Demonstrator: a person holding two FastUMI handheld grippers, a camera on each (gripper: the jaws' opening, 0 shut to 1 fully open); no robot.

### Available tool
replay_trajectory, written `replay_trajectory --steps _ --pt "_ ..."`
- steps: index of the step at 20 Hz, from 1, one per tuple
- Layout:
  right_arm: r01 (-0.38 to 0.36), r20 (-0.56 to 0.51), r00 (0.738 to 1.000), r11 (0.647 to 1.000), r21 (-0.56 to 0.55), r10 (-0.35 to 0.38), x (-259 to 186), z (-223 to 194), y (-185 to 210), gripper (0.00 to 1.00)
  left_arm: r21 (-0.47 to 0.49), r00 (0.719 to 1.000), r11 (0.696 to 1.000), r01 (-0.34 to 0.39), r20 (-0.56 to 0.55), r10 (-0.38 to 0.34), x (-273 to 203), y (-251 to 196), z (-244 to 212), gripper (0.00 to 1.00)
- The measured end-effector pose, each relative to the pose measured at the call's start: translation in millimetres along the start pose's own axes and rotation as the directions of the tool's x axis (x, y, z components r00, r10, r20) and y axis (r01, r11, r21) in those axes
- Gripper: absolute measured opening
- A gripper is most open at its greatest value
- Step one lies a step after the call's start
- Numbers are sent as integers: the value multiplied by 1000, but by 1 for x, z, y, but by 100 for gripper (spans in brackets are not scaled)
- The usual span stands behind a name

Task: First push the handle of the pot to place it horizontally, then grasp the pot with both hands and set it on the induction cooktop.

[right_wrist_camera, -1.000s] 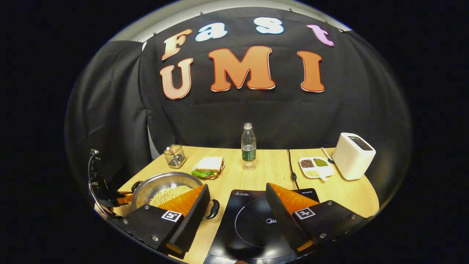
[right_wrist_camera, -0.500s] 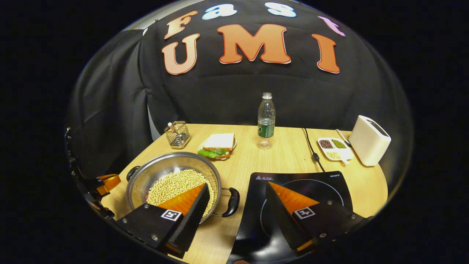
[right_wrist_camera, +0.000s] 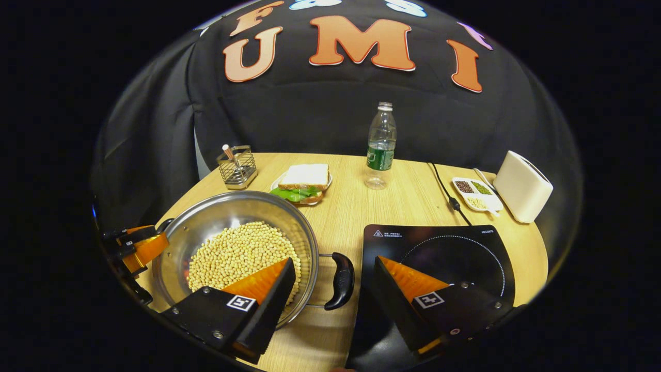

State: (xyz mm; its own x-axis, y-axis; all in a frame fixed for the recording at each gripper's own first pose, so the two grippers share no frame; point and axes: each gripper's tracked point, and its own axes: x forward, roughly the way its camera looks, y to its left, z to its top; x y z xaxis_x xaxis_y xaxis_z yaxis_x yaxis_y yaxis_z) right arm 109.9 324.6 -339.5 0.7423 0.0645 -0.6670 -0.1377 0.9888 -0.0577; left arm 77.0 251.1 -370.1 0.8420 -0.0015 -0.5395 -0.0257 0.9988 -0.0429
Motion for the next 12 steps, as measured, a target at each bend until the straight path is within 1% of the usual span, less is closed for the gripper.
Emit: replay_trajectory --steps 4,6,7,8,9,10,12 --pt "-13 -56 998 1000 3 13 10 -16 6 96 -26 1000 1000 10 -17 -11 12 1 -4 82" --pt "-3 -61 998 1000 -14 2 15 -20 7 89 -29 999 999 23 -22 -23 15 -1 -6 82" --pt "13 -59 998 1000 -20 -14 16 -20 3 83 -45 999 998 39 -27 -40 16 -6 -8 81" --pt "18 -60 998 1000 -16 -19 17 -19 2 80 -55 999 998 31 -34 -32 16 -4 -9 72" --pt "19 -59 998 1000 -8 -19 17 -19 2 70 -50 999 998 24 -42 -26 13 -5 -9 66" --pt "21 -57 998 1000 -2 -21 18 -18 1 64 -53 999 999 12 -49 -15 14 -5 -9 63" --pt "20 -47 999 1000 4 -19 19 -14 1 61 -69 998 997 -19 -58 15 12 -4 -10 59"
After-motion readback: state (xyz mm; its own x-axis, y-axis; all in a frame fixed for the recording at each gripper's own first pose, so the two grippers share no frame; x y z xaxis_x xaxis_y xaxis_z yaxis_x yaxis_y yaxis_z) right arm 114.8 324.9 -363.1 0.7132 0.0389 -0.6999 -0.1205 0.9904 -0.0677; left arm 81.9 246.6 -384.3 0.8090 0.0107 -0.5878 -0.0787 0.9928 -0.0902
